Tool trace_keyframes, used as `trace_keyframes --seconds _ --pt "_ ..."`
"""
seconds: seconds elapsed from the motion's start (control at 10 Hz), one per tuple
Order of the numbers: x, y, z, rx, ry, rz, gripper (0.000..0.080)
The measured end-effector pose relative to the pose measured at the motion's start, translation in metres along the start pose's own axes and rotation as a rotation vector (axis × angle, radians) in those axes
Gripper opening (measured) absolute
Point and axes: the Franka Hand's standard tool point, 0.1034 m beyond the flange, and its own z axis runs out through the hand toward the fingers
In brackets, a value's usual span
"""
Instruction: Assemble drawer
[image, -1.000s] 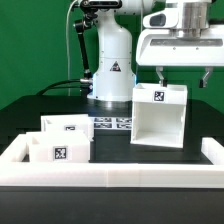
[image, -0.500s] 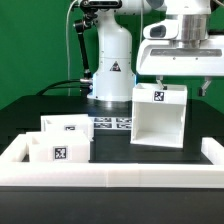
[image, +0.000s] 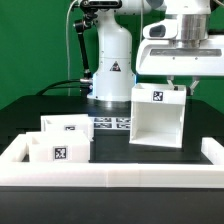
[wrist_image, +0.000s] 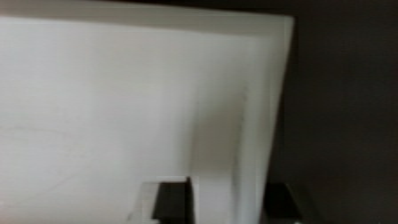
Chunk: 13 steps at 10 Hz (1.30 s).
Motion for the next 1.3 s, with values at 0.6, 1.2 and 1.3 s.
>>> trace_keyframes --seconds 0.6,1.2,1.3 --pt "0.000 0.000 0.000 0.000 0.001 0.000 0.0037" --pt "0.066 0.001 -0.006 0.026 0.036 0.019 0.0038" --pt "0.079 0.002 -0.007 0.029 0.043 0.030 0.0038"
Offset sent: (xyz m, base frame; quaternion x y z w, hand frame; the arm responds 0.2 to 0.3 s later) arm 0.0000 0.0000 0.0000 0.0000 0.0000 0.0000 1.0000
